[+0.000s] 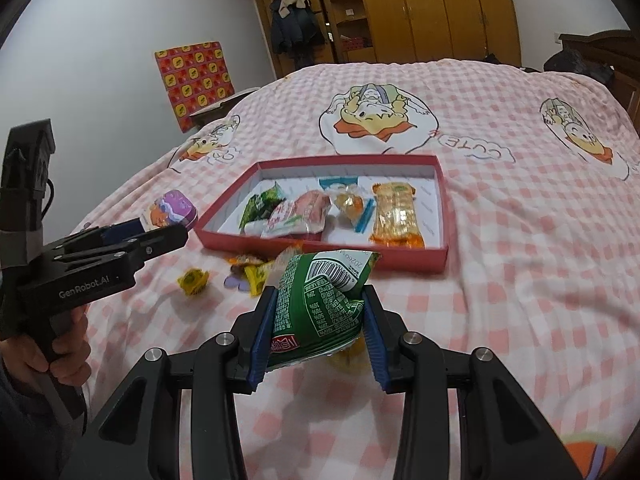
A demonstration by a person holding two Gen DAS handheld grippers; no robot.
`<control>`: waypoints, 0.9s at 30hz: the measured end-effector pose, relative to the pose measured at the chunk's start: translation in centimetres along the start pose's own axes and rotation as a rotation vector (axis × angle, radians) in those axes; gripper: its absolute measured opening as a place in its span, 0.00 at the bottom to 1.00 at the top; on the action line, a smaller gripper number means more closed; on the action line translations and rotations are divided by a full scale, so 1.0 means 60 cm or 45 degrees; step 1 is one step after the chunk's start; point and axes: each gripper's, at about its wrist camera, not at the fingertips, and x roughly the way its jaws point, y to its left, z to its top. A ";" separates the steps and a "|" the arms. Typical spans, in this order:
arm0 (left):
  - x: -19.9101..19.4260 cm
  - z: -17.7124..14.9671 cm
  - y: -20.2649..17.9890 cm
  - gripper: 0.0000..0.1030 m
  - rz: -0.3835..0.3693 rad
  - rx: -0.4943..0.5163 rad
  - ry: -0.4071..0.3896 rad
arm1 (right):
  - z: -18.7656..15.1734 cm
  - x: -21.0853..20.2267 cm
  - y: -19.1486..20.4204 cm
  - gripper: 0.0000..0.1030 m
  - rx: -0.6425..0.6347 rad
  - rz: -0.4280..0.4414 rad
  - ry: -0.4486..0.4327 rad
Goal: Organize snacks
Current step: 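Lower the tin into the box with the left tool while the right tool releases the green bag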
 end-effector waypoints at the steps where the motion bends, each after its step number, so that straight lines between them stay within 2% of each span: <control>1: 0.003 0.004 -0.001 0.62 0.004 0.001 -0.009 | 0.006 0.005 -0.002 0.40 0.000 0.003 -0.003; 12: 0.070 0.025 0.007 0.62 0.014 0.017 -0.020 | 0.062 0.065 -0.024 0.40 -0.007 -0.014 -0.018; 19: 0.120 0.031 0.032 0.62 0.074 0.007 -0.021 | 0.075 0.118 -0.045 0.40 0.013 -0.022 -0.006; 27: 0.170 0.028 0.037 0.62 0.054 -0.006 0.007 | 0.076 0.166 -0.065 0.40 0.056 -0.006 0.038</control>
